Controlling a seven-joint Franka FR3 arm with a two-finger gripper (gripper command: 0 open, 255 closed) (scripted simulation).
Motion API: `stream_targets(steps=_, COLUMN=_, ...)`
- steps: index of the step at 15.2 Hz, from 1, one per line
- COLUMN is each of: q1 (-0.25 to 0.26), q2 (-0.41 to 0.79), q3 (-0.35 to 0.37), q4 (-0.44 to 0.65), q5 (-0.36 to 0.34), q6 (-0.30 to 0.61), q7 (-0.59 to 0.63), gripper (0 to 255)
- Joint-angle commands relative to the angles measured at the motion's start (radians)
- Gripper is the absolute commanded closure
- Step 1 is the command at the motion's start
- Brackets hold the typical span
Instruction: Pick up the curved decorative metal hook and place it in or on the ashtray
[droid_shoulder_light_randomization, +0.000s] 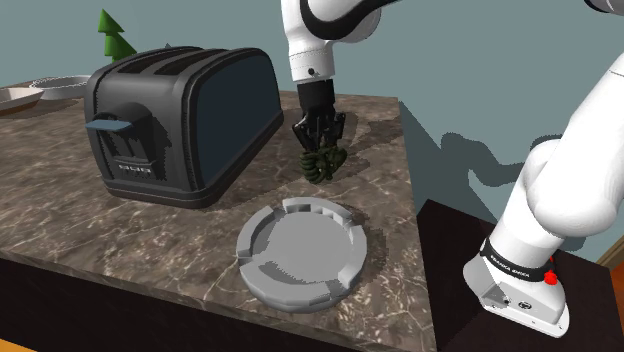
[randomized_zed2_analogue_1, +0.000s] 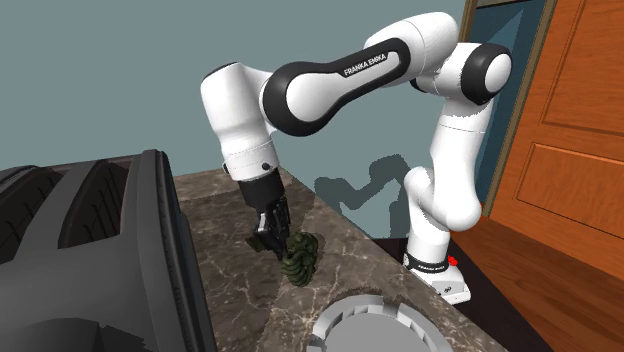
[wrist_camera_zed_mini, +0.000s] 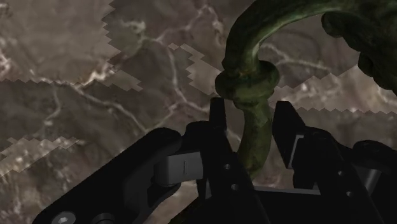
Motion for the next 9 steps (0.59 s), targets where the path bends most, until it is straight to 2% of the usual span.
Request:
stream_targets(steps=1, q1=0.000, q2=0.001, q3=0.000, q4=-0.001, q5=0.000, q6=0.000, q7=0.000, gripper=255)
stream_targets(steps=9, q1=0.000, q2=-0.001, q3=0.000, q4=0.011, q5=0.000, q6=-0.013, q7=0.002, gripper=255)
